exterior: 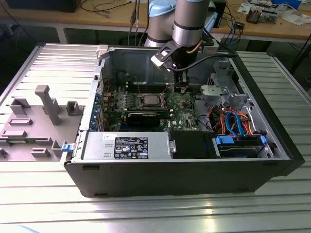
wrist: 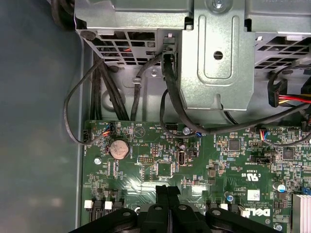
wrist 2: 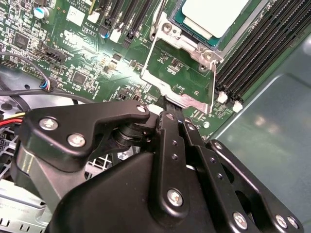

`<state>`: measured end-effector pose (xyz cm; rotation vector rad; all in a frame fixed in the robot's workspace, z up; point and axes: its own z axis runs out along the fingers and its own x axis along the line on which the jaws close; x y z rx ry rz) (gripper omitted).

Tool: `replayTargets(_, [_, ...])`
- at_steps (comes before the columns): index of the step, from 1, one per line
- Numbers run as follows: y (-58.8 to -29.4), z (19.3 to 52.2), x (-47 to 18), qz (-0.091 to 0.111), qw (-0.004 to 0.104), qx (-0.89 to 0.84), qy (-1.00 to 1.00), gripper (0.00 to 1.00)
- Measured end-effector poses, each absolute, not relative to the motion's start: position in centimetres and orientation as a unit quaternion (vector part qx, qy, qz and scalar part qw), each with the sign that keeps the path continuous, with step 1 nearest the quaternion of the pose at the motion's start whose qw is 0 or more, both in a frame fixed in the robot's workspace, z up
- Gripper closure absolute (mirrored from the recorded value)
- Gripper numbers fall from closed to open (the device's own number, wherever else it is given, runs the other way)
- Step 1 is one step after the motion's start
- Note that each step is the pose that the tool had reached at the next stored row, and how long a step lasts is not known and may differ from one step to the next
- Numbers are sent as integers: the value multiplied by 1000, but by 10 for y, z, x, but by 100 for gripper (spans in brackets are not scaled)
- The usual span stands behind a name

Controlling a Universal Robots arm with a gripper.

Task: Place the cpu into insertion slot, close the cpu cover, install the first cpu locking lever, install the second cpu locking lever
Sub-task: 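Close the cpu cover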

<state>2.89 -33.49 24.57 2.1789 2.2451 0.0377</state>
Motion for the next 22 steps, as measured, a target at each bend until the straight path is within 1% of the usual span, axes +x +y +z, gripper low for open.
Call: replayTargets(22, [-335, 246, 19, 12, 6, 696, 717, 89])
